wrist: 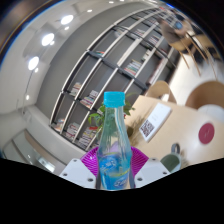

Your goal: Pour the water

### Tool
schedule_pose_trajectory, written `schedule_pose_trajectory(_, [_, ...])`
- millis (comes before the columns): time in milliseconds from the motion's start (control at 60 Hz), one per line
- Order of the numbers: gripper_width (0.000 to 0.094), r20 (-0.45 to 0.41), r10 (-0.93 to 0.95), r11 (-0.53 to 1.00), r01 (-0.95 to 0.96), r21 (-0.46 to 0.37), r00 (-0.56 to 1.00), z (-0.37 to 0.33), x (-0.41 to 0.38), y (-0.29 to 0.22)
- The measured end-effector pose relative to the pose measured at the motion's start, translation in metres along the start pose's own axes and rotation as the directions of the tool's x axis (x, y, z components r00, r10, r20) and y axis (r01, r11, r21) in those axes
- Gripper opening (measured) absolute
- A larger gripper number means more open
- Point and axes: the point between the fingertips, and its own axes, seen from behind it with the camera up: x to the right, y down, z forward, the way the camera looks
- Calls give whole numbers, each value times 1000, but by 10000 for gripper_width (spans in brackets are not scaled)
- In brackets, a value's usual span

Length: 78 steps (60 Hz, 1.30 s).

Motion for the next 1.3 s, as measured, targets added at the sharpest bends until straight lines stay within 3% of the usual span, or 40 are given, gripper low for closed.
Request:
schedule_pose_trajectory(200, [407, -126, -605, 788, 614, 48, 786, -14, 34, -71])
schedule_pose_trajectory(333, [428, -221, -788, 592, 806, -15, 575, -14, 95, -97])
schedule_pose_trajectory(550, [430, -272, -804, 570, 816, -97, 529, -21, 166, -124])
schedule_pose_trajectory(783, [429, -306, -792, 592, 787, -174, 528, -14, 234, -105])
schedule_pose_trajectory(883, [434, -301, -781, 611, 769, -188, 547, -10, 260, -87])
schedule_pose_trajectory(1067, [436, -312, -777, 605, 785, -131, 547, -22, 259, -90])
schedule_pose_trajectory(1200, [537, -328, -782, 593, 794, -133, 529, -15, 260, -85])
schedule_pose_trajectory(1300, [641, -332, -796, 590, 772, -235, 507, -24, 278, -75])
